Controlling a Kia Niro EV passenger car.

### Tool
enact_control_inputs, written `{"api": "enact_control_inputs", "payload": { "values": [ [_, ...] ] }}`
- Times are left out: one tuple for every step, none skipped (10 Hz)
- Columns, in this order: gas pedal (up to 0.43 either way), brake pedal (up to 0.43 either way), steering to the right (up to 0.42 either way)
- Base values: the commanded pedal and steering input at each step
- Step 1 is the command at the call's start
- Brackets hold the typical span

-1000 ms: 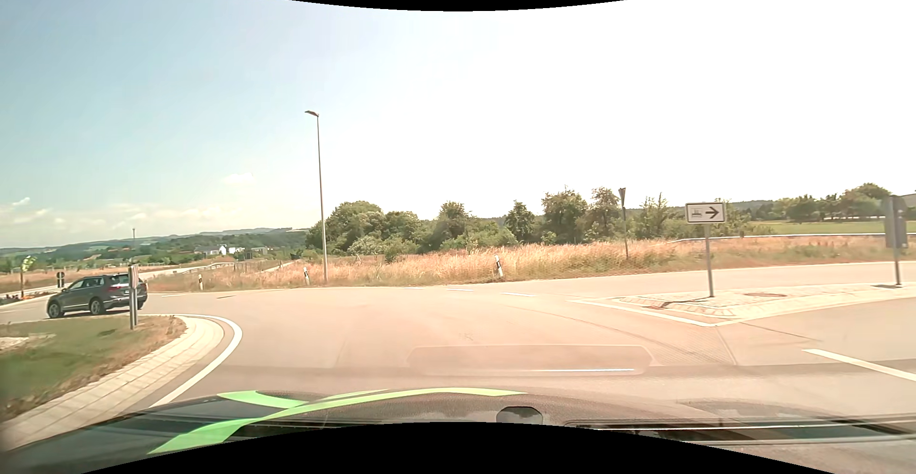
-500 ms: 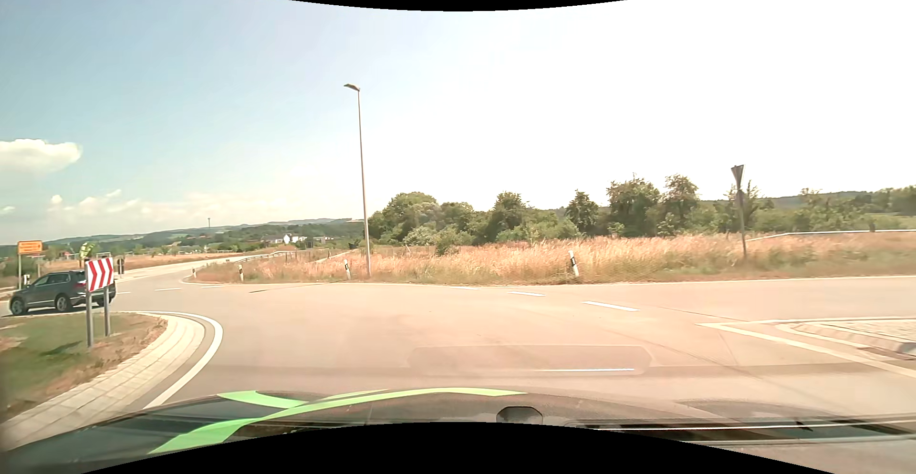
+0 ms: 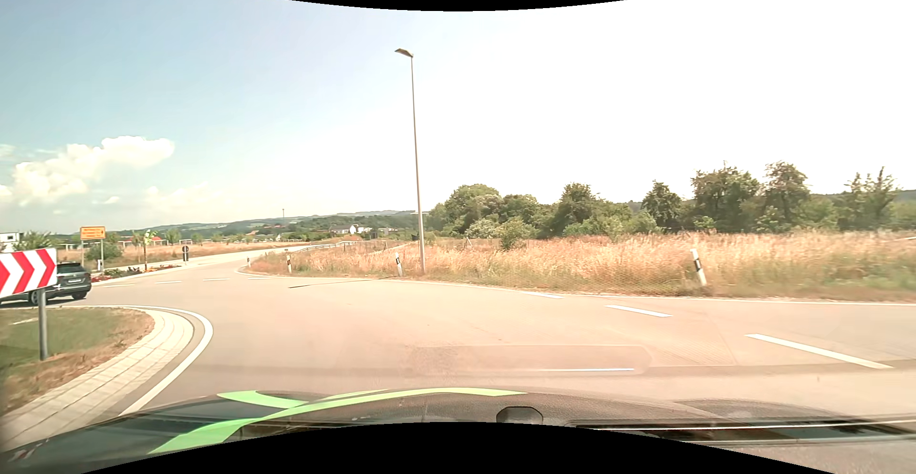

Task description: Follow the waypoints while adhering to traffic rules and regulations

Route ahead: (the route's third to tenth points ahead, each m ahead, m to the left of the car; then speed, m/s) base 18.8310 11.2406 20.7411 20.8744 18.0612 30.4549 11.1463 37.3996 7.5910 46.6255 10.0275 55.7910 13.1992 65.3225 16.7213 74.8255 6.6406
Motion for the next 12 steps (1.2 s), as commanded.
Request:
{"api": "enact_control_inputs", "payload": {
  "values": [
    [0.047,0.0,-0.223],
    [0.059,0.0,-0.225],
    [0.059,0.0,-0.225],
    [0.059,0.0,-0.226],
    [0.059,0.0,-0.226],
    [0.079,0.0,-0.226],
    [0.079,0.0,-0.225],
    [0.079,0.0,-0.226],
    [0.079,0.0,-0.226],
    [0.079,0.0,-0.228],
    [0.079,0.0,-0.228],
    [0.079,0.0,-0.23]
  ]
}}
